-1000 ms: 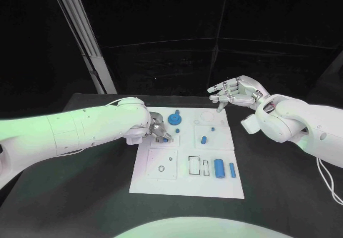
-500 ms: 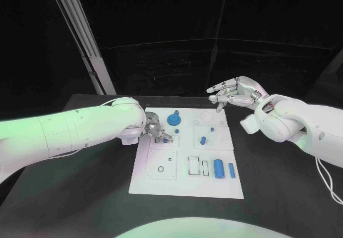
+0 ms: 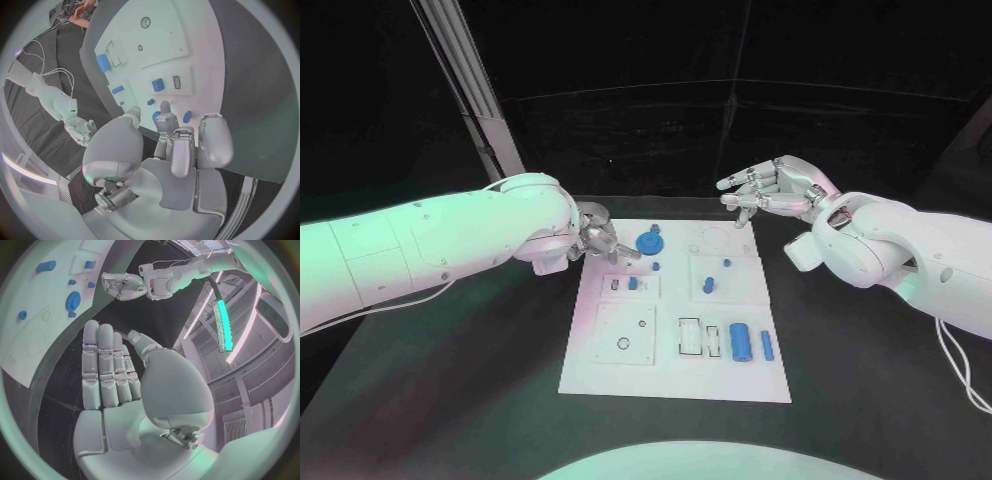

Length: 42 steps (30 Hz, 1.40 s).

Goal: Assemble the parts on the task board

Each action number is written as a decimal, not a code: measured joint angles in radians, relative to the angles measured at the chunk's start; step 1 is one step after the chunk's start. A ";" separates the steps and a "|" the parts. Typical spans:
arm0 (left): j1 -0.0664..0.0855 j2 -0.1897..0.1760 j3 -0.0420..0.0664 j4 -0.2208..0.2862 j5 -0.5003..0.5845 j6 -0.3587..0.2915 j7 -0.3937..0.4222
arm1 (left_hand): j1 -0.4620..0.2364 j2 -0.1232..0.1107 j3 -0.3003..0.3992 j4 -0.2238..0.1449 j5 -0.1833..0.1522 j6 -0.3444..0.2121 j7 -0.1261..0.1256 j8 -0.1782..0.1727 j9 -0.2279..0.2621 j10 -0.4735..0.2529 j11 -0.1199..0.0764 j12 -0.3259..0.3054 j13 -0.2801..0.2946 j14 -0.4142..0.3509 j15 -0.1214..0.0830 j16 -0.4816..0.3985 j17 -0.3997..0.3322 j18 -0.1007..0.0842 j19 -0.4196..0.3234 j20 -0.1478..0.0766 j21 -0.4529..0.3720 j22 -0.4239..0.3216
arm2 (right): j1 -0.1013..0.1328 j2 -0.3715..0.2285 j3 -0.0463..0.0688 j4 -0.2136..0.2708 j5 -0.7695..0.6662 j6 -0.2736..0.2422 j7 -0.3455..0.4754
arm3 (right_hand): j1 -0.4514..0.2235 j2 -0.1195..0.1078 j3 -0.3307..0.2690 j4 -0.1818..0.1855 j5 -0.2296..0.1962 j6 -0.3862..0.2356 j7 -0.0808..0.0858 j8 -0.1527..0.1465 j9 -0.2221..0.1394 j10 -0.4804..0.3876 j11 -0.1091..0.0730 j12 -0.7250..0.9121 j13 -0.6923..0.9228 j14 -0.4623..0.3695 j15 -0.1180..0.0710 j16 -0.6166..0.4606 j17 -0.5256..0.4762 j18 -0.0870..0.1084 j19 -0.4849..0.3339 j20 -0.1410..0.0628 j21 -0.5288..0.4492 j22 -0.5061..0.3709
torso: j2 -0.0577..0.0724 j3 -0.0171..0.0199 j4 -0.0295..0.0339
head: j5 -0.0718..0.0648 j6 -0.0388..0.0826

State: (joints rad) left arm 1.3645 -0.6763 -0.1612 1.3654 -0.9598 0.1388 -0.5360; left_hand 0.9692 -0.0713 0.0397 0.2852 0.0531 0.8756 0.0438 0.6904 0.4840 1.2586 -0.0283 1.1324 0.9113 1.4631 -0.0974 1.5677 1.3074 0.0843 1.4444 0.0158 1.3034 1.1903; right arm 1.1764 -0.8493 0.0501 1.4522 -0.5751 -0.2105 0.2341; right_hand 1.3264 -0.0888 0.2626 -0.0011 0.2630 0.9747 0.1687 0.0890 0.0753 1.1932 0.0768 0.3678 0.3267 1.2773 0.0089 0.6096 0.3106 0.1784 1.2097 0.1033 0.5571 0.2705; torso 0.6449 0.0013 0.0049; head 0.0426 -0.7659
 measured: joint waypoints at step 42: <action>0.004 0.233 -0.022 -0.446 -0.031 0.212 0.010 | 0.098 0.068 -0.064 0.007 0.000 -0.011 0.018 -0.028 -0.043 -0.019 0.019 0.014 -0.009 0.004 0.024 0.000 0.000 0.000 -0.009 0.016 -0.008 0.006 | 0.000 0.011 0.000 -0.008 0.000 0.004 -0.001 | 0.000 0.000 0.000 0.000 0.000 -0.003 -0.003 0.000 0.000 0.000 0.000 0.000 0.000 -0.003 -0.004 0.004 0.001 0.000 0.000 0.000 0.000 0.001 | 0.003 -0.0010 -0.0025 | 0.023 0.002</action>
State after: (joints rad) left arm 1.3688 -0.4436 -0.1830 0.9195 -0.9906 0.3505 -0.5259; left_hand 1.0674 -0.0031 -0.0247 0.2924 0.0533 0.8650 0.0622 0.6628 0.4408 1.2400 -0.0092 1.1461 0.9025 1.4669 -0.0730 1.5677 1.3073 0.0842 1.4355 0.0321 1.2951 1.1967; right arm 1.1763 -0.8387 0.0500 1.4446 -0.5750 -0.2068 0.2332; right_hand 1.3265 -0.0889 0.2625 -0.0012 0.2630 0.9713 0.1653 0.0890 0.0752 1.1932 0.0768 0.3678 0.3267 1.2738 0.0054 0.6135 0.3121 0.1785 1.2097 0.1033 0.5571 0.2711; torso 0.6476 0.0004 0.0024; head 0.0659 -0.7639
